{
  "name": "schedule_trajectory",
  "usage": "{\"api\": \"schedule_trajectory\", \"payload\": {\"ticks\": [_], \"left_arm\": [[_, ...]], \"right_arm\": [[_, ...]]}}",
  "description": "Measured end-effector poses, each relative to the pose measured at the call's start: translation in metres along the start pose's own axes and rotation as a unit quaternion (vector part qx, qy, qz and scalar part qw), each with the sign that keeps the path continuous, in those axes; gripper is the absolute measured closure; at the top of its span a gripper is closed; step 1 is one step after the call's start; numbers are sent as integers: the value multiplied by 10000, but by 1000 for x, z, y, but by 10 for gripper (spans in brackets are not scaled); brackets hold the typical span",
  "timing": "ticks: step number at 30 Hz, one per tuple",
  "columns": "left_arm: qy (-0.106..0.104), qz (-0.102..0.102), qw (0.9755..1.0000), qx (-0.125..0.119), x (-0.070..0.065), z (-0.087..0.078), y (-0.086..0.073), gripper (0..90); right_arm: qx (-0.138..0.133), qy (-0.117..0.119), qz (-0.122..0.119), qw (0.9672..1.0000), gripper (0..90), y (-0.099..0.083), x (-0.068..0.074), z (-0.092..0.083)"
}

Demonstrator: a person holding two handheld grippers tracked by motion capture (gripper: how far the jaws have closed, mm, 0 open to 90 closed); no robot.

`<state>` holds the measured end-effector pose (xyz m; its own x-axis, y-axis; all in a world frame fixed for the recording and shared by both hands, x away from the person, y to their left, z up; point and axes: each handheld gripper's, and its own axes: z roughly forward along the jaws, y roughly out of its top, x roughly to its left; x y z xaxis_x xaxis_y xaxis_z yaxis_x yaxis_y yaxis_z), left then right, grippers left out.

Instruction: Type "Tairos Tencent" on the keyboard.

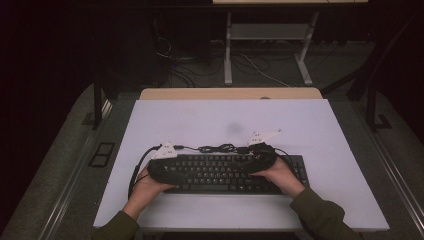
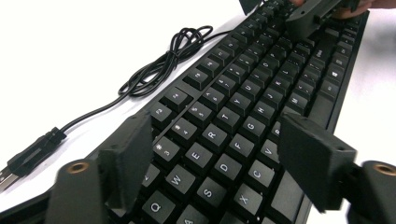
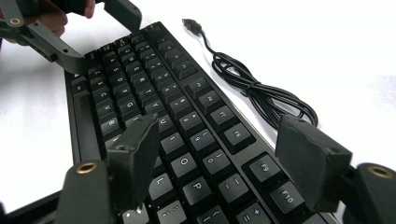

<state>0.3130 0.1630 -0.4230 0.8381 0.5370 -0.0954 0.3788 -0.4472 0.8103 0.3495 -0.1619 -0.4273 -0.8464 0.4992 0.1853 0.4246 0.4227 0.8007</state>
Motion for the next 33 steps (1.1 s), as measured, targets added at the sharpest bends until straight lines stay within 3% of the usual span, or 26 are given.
{"api": "schedule_trajectory", "payload": {"ticks": [13,22,33], "left_arm": [[-133,72,9999,-19,2,-10,-3,616],[-237,107,9995,153,6,-12,-5,880],[-245,26,9993,293,9,-9,-8,891]], "right_arm": [[-13,-48,10,10000,287,0,0,0],[-23,-71,4,10000,287,0,0,0],[-23,-79,-1,10000,287,0,0,0]]}}
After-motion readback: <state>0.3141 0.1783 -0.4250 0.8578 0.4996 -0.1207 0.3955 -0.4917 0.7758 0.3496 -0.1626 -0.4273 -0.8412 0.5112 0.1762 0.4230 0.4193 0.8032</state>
